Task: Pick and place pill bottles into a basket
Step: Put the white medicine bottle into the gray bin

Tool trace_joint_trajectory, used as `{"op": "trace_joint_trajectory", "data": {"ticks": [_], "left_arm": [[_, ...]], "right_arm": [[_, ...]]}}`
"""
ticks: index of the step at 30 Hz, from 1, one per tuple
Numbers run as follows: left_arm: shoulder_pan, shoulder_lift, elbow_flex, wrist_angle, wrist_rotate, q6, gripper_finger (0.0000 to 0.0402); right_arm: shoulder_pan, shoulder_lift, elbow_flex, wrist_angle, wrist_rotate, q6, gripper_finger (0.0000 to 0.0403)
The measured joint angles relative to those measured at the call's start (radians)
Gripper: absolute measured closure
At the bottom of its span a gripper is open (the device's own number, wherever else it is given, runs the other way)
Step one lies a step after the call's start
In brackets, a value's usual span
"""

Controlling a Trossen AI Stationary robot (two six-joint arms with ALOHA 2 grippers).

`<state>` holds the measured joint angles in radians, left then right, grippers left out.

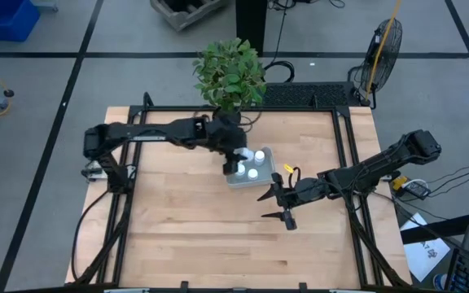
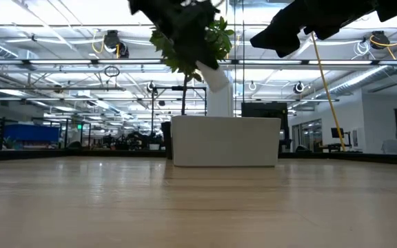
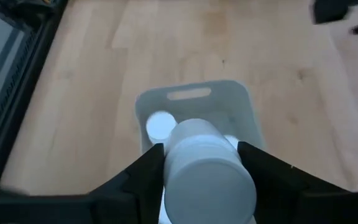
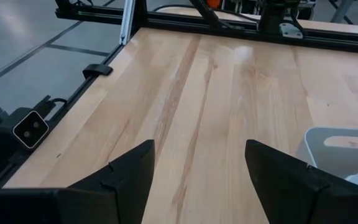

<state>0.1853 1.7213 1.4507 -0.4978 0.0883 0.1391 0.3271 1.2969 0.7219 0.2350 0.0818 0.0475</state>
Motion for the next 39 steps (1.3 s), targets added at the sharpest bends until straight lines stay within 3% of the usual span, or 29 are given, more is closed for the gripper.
{"op": "trace_joint_trajectory", "data": {"ticks": [6, 13, 19, 28, 34, 39], "left_arm": [[0.033, 0.126, 0.131, -0.027, 0.002, 0.040, 0.0221], [0.076, 0.250, 0.248, -0.202, 0.034, 0.035, 0.0199], [0.101, 0.281, 0.251, -0.204, 0.067, 0.033, 0.0220], [0.110, 0.317, 0.251, -0.210, 0.103, 0.019, 0.0198], [0.113, 0.342, 0.251, -0.209, 0.129, 0.020, 0.0220], [0.119, 0.355, 0.251, -0.203, 0.144, 0.018, 0.0211]], "right_arm": [[0.002, 0.000, 0.000, -0.007, 0.000, 0.000, 0.0161], [0.002, 0.000, 0.000, -0.021, 0.000, 0.019, 0.0161], [0.002, 0.000, -0.001, -0.031, 0.000, 0.019, 0.0161], [0.002, -0.001, -0.001, -0.023, -0.005, 0.036, 0.0161], [0.002, -0.001, -0.001, -0.022, -0.005, 0.035, 0.0161], [0.002, -0.001, -0.001, -0.016, -0.005, 0.035, 0.0161]]}}
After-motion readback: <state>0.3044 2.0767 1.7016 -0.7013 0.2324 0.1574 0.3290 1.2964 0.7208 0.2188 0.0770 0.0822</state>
